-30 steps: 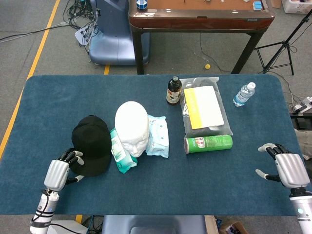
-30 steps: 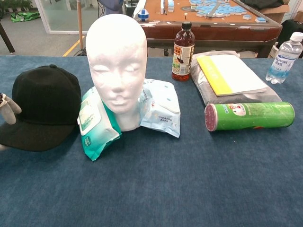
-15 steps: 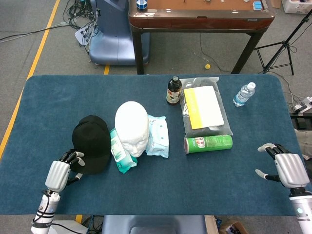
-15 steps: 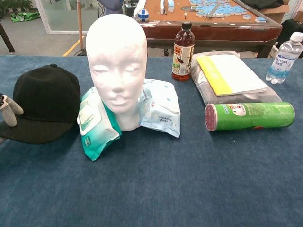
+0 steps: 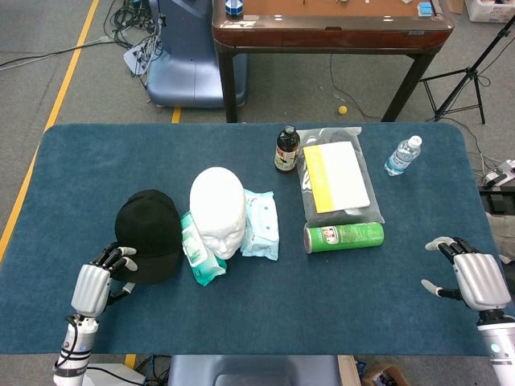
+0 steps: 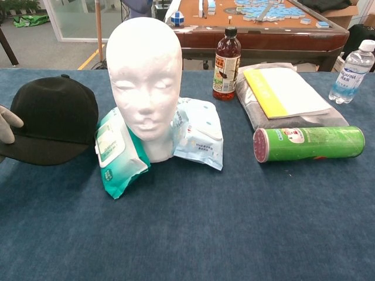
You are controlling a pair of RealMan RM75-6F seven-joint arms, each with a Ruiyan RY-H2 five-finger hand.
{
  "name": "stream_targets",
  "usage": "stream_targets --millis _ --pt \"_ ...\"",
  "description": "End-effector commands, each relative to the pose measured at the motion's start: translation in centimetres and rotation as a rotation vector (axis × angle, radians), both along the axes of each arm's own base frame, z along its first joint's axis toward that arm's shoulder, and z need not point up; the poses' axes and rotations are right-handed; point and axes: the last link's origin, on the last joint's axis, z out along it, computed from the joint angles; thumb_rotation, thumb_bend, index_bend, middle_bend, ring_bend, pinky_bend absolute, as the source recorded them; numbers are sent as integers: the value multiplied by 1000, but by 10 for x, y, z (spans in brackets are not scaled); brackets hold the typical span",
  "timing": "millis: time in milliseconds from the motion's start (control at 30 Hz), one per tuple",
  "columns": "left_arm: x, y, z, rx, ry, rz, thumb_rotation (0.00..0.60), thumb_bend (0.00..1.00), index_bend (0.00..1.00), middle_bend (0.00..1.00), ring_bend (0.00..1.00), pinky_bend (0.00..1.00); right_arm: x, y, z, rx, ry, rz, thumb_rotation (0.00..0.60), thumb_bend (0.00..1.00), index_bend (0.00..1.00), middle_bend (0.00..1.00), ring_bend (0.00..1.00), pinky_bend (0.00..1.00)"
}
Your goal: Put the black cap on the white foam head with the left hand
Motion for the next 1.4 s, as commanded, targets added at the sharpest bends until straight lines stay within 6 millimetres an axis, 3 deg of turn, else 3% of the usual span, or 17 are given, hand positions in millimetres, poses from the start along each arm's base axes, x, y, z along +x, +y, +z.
stream_targets --millis 33,300,733,1400 --pt "-1 0 -1 -5 11 9 600 423 686 352 203 466 0 0 0 -1 -1 0 600 48 346 317 255 471" --pt "4 2 2 17 -21 -8 600 422 720 364 200 464 0 -1 1 -2 -2 -2 600 48 347 317 255 471" --pt "28 23 30 145 -72 -88 600 422 836 422 200 464 0 0 1 -3 -5 0 600 49 347 317 255 471" --pt "61 85 72 255 -29 -157 600 422 846 439 201 464 -2 -3 2 -5 -5 -12 600 48 347 317 255 471"
